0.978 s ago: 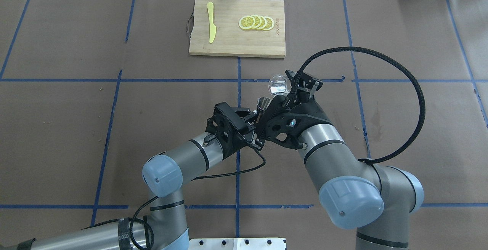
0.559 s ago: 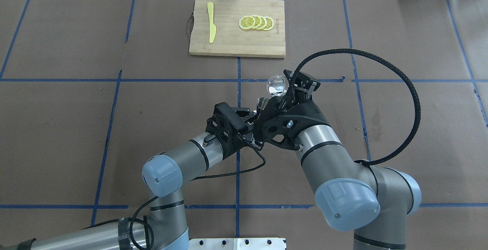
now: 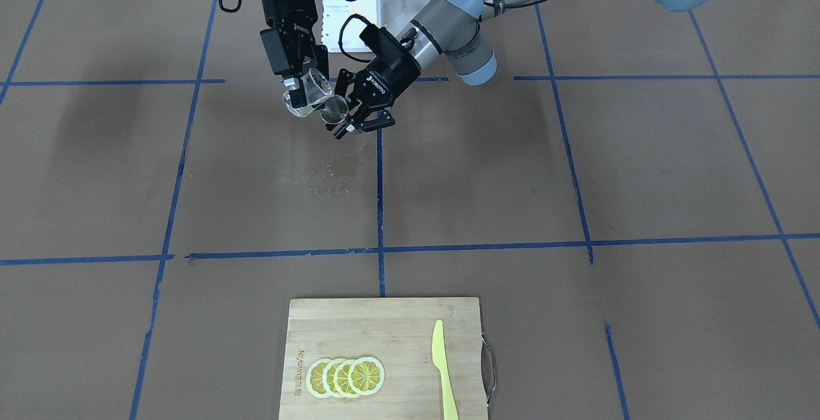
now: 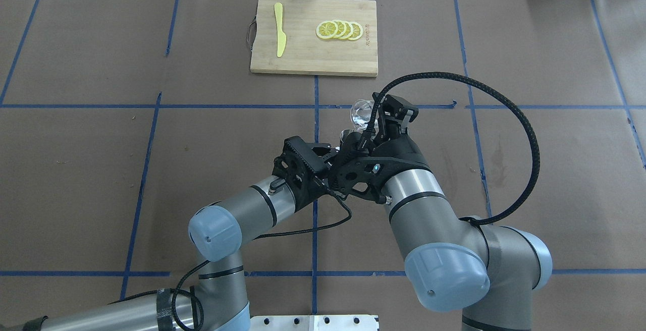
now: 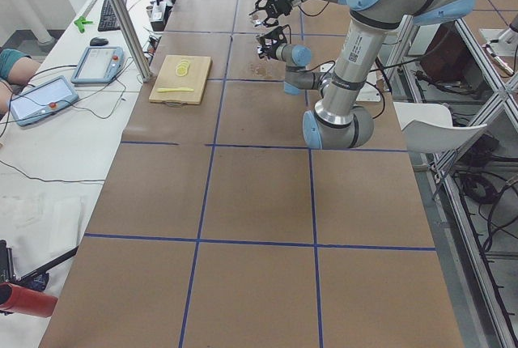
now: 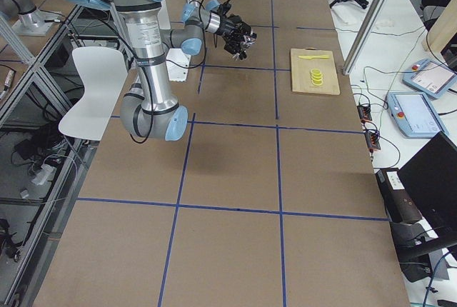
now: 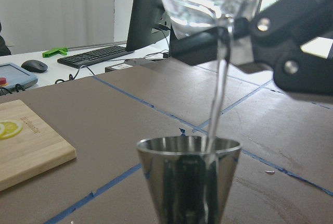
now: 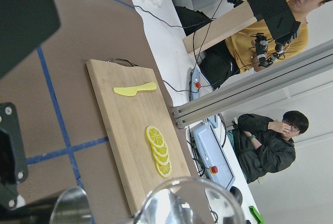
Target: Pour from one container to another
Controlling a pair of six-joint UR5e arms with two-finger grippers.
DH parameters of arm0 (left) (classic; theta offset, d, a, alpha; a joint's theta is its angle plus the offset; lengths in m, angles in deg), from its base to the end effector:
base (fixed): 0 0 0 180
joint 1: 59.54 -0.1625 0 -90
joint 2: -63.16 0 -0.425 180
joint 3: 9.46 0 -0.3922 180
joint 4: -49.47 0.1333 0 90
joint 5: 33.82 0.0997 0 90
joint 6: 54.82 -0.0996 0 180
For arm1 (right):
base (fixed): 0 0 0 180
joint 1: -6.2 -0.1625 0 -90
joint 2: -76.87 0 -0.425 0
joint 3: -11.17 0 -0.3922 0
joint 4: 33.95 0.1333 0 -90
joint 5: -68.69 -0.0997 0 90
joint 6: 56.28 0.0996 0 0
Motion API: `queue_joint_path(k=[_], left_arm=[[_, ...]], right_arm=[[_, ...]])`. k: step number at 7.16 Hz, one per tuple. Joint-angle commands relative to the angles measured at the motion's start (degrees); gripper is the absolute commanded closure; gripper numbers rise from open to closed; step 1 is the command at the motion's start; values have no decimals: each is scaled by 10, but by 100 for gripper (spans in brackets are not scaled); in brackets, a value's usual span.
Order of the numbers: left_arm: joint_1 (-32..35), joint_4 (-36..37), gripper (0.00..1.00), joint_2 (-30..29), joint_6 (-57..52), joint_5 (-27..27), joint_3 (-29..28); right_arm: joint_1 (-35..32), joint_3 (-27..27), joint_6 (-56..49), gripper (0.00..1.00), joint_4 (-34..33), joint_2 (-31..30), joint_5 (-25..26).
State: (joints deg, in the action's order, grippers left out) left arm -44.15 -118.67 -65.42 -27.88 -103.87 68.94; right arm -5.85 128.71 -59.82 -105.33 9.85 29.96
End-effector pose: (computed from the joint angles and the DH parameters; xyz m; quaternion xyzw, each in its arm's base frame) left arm 0.6102 -0.3415 0.1961 0.5761 0.5392 0.1161 0.6033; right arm -0.4538 -0.3126 0.1801 0.6229 -0.0256 -0.2986 0.7227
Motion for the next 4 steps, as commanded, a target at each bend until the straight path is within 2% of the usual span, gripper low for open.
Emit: queue_joint_path(k=[1,4], left_arm=[[0,0,100,0,0,0,0],[0,0,100,0,0,0,-1]], right_arm=[[4,-3,-10,100,-2,0,14],[4,-7,-24,100,-8,0,23]])
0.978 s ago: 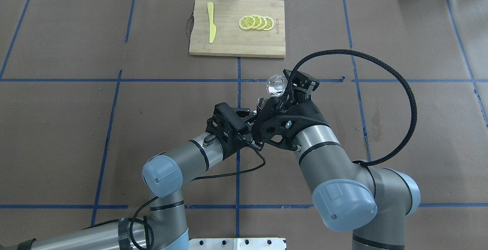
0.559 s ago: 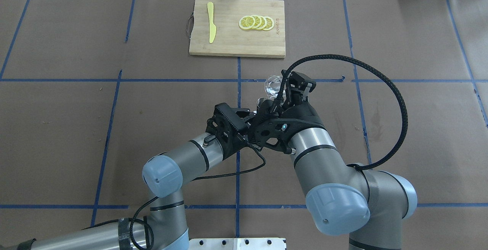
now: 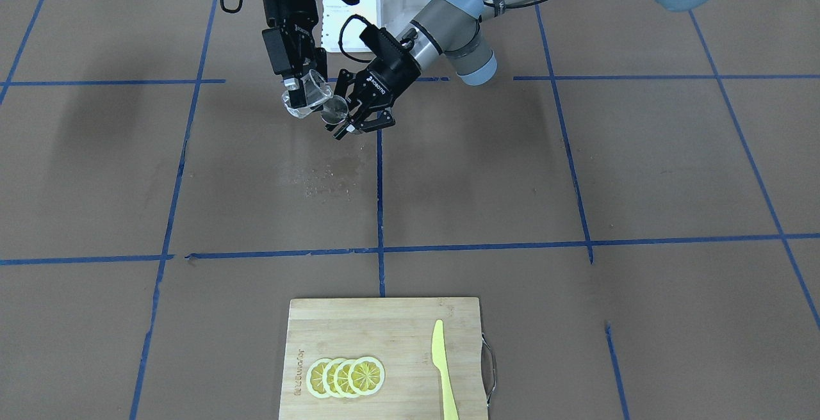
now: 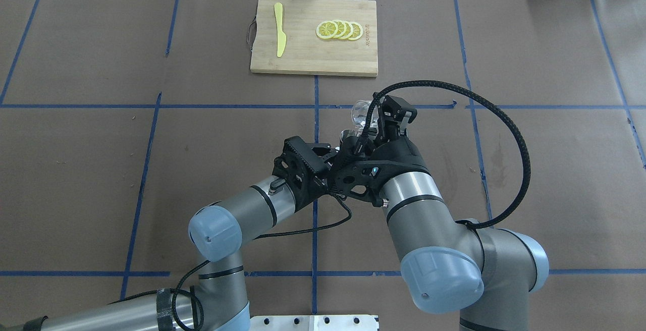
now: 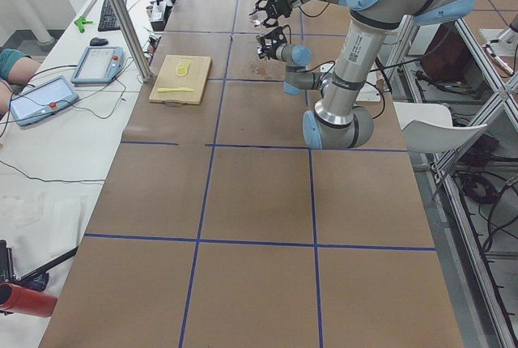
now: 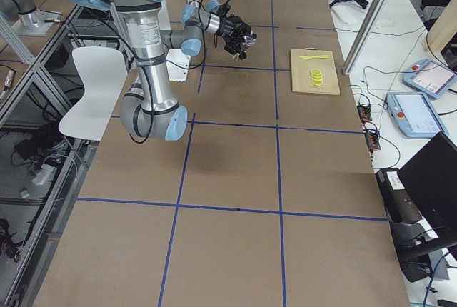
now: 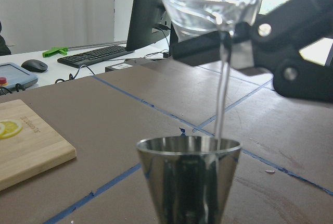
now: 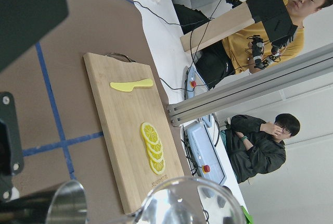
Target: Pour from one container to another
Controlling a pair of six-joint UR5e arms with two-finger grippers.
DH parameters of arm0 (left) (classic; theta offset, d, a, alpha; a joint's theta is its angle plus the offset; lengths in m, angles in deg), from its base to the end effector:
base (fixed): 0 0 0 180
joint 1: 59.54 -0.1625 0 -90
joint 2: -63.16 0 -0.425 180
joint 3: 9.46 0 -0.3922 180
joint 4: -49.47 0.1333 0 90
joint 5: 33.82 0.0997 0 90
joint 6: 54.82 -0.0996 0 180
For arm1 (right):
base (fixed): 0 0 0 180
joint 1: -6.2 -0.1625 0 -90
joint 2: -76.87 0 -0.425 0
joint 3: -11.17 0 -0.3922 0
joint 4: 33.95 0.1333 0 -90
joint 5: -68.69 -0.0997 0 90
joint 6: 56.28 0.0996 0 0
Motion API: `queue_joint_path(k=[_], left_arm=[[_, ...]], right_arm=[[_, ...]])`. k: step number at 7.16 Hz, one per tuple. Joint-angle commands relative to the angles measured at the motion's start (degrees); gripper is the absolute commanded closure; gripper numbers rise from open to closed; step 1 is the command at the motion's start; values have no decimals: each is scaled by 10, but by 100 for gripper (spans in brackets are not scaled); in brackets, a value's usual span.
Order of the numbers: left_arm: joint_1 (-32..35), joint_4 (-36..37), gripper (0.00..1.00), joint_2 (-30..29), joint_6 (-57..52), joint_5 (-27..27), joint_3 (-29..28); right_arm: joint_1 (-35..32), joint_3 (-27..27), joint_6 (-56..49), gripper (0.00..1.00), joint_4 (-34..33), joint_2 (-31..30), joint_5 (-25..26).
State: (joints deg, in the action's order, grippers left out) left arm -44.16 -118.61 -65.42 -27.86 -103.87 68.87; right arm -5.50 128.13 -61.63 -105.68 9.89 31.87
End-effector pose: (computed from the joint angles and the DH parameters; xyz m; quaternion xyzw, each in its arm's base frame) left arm 0.6107 -0.3415 0.1967 0.5756 0.5387 0.1166 0.6040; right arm -0.4570 -0.3122 0.1828 0.6237 -0.0003 -0.3065 0.7191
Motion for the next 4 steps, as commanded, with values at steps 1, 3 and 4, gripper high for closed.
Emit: queue_joint_path(k=[1,3,4], left_arm=[[0,-1,100,-1,0,0,1],[0,-1,100,0,0,0,0],[0,-1,100,0,0,0,1]], right_arm=[[0,-1,-5,100,-26,11,10],[3,-2,-5,100,-44,19,17],[5,-3,-5,100,-44,19,26]])
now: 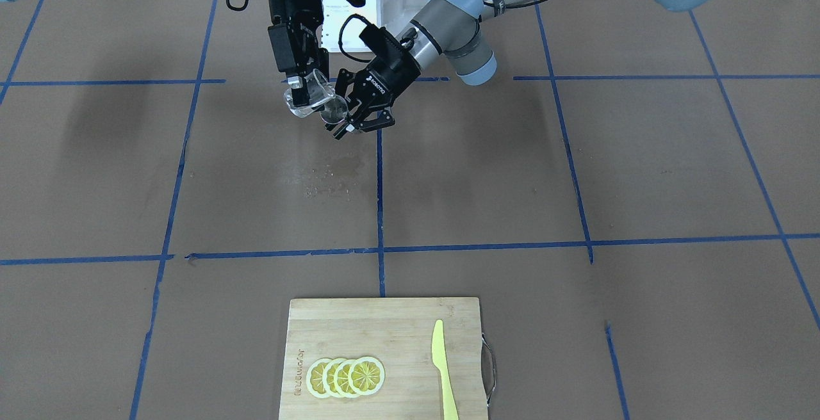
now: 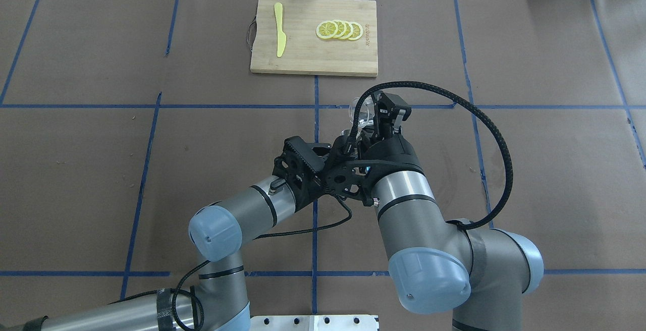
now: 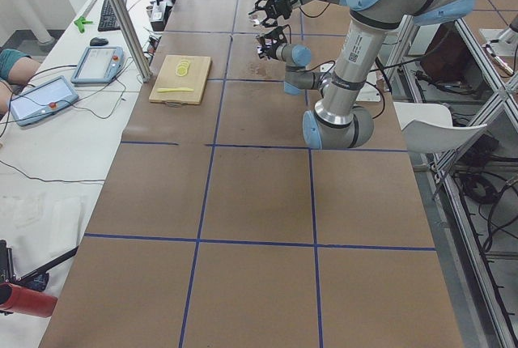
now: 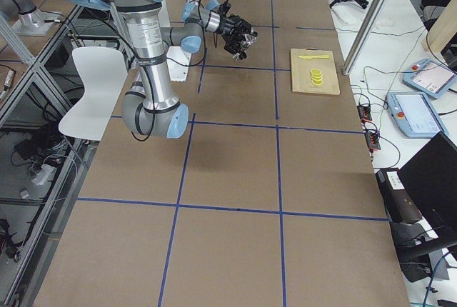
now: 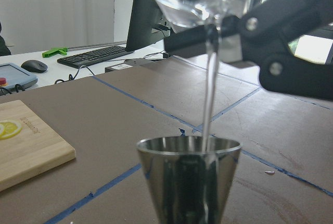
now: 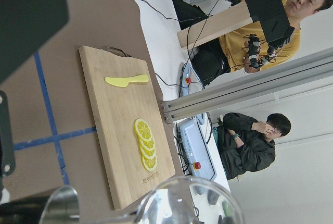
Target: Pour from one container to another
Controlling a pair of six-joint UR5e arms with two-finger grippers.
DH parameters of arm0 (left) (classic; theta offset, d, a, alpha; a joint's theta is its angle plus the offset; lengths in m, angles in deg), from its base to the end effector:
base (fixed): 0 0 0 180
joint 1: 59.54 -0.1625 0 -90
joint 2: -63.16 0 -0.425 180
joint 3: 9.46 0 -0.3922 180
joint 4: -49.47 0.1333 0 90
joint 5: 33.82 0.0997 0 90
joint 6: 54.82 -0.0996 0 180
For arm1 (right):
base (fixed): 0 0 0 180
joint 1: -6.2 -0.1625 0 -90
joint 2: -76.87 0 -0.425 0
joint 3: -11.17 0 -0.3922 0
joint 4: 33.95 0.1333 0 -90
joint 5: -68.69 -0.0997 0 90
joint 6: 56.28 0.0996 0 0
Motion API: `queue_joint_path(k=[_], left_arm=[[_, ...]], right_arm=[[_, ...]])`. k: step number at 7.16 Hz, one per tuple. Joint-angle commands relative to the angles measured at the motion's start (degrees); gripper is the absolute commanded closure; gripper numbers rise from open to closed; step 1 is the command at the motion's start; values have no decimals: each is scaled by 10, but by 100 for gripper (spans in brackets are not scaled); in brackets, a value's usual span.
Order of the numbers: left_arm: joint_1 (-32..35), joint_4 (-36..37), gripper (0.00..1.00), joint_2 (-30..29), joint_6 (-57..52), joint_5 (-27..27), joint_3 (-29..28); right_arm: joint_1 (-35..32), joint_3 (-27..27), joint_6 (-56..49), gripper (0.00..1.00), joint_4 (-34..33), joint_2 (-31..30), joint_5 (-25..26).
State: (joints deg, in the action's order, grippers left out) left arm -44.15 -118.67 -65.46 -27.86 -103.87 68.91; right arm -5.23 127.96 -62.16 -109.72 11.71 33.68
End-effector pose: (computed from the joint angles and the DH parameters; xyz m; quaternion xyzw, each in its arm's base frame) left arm 0.6104 -0.3415 0.1959 0.5760 0.5393 0.1160 0.6032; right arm -0.4621 -0.3127 0.1731 0.6181 0.0263 -0.3145 0.7200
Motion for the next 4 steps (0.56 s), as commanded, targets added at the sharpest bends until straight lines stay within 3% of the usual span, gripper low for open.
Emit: queue_joint_path(k=[1,4], left_arm=[[0,0,100,-1,0,0,0],[-1,0,100,-1,0,1,0]], right_arm=[[4,-5,0,100,-3,1,13],[5,-9,-1,100,-4,-1,23]])
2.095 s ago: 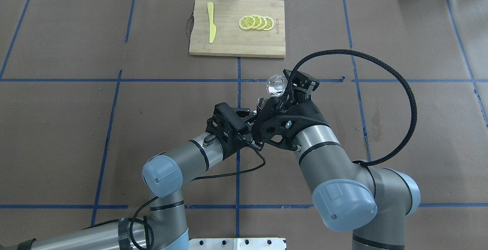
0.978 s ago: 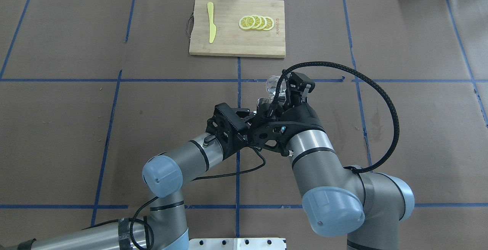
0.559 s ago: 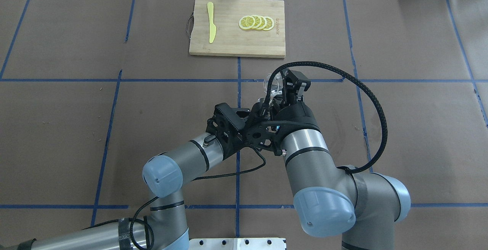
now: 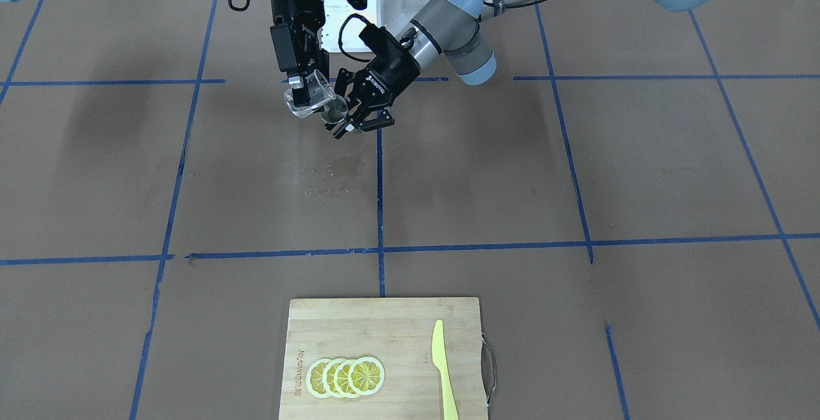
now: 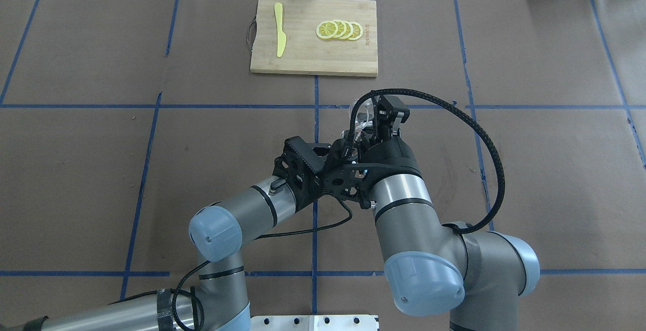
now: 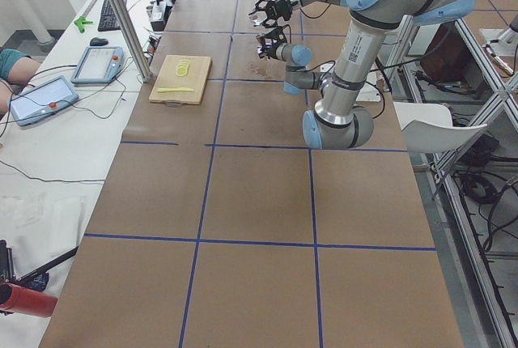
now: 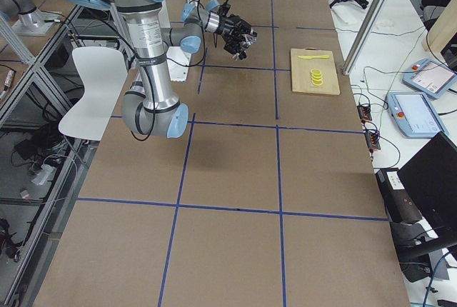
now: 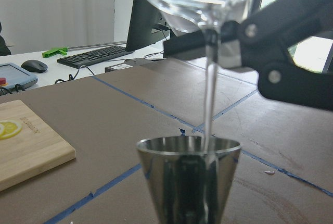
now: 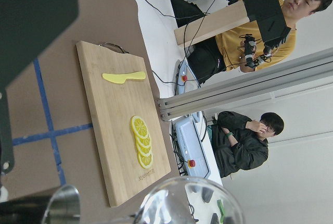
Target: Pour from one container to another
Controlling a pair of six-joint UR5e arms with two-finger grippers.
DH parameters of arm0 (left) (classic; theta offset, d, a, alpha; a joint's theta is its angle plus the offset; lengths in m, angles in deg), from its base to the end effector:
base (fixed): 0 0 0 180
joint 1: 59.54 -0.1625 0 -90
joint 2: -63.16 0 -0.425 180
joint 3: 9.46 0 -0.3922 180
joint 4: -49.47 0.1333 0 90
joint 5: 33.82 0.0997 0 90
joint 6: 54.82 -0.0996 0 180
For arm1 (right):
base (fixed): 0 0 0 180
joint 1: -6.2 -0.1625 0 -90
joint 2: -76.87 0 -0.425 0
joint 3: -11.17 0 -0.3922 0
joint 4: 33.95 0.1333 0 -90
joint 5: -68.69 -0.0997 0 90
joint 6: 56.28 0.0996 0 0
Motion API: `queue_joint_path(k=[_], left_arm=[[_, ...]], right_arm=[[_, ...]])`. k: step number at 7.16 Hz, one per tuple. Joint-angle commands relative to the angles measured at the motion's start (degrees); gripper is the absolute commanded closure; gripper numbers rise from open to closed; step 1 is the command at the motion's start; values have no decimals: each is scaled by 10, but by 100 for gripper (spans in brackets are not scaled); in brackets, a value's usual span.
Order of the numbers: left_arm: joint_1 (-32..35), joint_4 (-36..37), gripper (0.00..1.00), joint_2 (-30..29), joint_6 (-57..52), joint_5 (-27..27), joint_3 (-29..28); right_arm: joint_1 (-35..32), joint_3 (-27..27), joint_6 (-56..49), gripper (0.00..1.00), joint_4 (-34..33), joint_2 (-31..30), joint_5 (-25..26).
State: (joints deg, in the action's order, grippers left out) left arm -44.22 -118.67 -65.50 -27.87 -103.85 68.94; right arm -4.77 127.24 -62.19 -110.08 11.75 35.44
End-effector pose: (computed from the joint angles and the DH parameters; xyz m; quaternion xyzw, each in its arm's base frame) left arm 0.6106 -0.3408 0.1952 0.5760 0.5399 0.1160 0.6028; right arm -0.4671 -0.3112 0.1765 0.6178 0.0414 -0.3137 0.7199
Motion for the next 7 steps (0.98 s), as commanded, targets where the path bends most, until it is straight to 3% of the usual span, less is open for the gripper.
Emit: queue_joint_path(k=[1,7], left_arm=[[0,0,100,0,0,1,0],[-1,0,100,1,-1,1,0]], right_arm=[[1,-4,-8,100,0,-2,6],[5,-18,-25,100,-1,-1,33]])
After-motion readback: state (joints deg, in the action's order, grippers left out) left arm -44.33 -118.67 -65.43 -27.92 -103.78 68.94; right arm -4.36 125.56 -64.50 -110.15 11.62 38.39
